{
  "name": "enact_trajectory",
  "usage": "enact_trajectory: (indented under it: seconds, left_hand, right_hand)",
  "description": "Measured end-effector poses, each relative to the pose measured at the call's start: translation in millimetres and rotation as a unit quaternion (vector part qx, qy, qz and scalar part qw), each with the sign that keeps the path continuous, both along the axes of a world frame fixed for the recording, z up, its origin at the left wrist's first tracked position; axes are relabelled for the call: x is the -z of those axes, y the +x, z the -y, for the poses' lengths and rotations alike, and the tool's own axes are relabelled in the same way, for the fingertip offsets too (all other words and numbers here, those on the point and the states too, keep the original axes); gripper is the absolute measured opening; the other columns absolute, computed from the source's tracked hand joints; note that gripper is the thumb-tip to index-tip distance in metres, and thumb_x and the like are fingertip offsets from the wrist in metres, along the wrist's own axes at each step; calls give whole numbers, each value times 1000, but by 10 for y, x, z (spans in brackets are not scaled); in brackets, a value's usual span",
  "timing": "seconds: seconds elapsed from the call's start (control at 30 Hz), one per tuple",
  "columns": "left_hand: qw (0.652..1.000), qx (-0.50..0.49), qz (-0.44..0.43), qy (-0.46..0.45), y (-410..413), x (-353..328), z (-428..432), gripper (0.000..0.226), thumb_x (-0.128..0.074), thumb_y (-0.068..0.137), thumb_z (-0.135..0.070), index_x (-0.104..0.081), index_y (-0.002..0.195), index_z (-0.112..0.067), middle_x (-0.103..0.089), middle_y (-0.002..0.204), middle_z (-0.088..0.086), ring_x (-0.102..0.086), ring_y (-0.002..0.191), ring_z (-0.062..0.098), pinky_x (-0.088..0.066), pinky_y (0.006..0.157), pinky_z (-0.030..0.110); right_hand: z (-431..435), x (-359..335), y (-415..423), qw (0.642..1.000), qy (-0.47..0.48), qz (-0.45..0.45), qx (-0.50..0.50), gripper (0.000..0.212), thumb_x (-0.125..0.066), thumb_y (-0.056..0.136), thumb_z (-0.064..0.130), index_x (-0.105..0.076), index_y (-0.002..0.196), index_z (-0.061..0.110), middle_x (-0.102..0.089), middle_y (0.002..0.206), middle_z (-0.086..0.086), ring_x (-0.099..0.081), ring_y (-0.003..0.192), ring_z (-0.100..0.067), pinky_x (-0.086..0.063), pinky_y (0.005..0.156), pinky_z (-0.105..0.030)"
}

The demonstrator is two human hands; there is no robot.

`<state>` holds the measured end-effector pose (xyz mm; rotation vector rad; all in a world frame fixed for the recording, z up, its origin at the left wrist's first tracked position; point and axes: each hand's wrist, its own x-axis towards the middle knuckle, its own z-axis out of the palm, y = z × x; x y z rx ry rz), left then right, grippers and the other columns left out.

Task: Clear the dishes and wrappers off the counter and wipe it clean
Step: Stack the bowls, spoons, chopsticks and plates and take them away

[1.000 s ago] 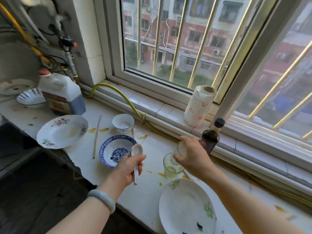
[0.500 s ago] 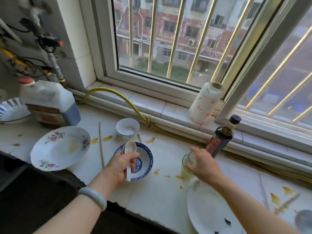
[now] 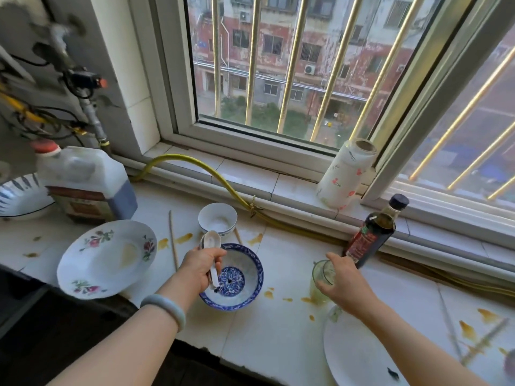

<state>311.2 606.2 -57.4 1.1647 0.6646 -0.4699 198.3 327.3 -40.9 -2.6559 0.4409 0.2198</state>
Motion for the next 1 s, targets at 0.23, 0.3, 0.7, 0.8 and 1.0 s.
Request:
enact_trajectory:
  seconds: [0.23, 0.3, 0.7, 0.8, 1.0]
  left_hand:
    - [994, -89, -3, 62, 220, -50, -83, 20, -66, 81, 9, -59, 97, 0, -51, 61, 8, -47, 40, 11, -41, 38, 16]
    - [991, -107, -2, 86, 260, -76, -111, 13, -68, 80, 8, -60, 87, 1, -52, 60, 8, -45, 47, 13, -40, 44, 21]
    - [982, -126, -20, 140, 628, 84, -66, 12, -67, 80, 8, -57, 81, 2, -54, 59, 9, -45, 46, 15, -39, 43, 24]
    - [979, -116, -26, 166, 734, 161, -57, 17, -67, 79, 7, -55, 69, 0, -55, 58, 9, -47, 47, 16, -42, 49, 27]
    - [970, -88, 1, 228, 858, 213, -90, 21, -76, 74, -11, -68, 89, 1, -66, 66, 9, -58, 55, 19, -49, 60, 28]
  right_hand:
    - [62, 68, 72, 998, -37, -10, -41, 78, -81, 68, 48, -39, 129, 20, -44, 123, -4, -52, 99, -17, -49, 83, -25]
    - [75, 89, 96, 997, -61, -1, -57, 63, -79, 69, 47, -42, 114, 21, -48, 113, -3, -53, 89, -17, -49, 75, -23]
    - [29, 72, 215, 997, -71, 5, -38, 51, -75, 68, 45, -41, 100, 24, -48, 101, 0, -53, 84, -15, -52, 72, -24]
    - [-47, 16, 269, 997, -71, 14, -18, 50, -73, 69, 45, -40, 100, 23, -49, 100, -2, -52, 84, -17, -50, 72, -25]
    - [-265, -95, 382, 997, -70, 28, 15, 54, -74, 67, 46, -41, 102, 21, -50, 100, -4, -52, 86, -21, -50, 72, -29]
